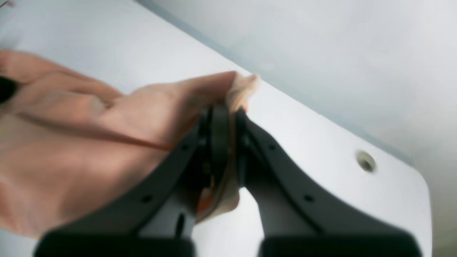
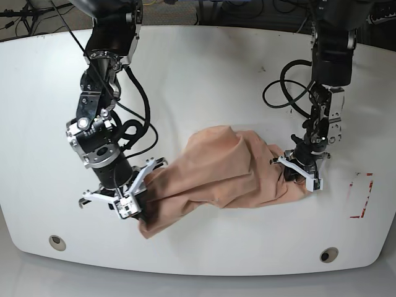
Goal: Fold the T-shirt properly
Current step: 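Pull both grippers apart, stretching the shirt lengthwise across the table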
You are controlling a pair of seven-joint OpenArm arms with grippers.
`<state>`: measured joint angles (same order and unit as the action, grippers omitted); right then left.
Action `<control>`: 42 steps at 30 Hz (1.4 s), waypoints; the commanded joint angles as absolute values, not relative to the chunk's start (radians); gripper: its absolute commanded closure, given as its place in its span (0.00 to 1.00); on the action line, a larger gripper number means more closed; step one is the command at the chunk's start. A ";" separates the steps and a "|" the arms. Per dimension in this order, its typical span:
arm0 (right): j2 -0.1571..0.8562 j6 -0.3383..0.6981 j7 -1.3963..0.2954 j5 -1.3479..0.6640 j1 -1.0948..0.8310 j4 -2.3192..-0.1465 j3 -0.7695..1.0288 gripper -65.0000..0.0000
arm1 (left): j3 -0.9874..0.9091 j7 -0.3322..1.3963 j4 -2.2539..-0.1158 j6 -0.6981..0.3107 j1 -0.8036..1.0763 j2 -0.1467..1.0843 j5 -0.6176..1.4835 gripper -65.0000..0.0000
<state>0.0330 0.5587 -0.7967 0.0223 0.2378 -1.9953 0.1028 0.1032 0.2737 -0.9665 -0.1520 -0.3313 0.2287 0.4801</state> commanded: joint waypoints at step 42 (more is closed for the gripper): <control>0.255 0.547 -0.840 0.024 0.794 -1.839 0.225 0.96 | -0.352 0.667 -1.778 -0.171 -0.493 0.472 0.490 1.00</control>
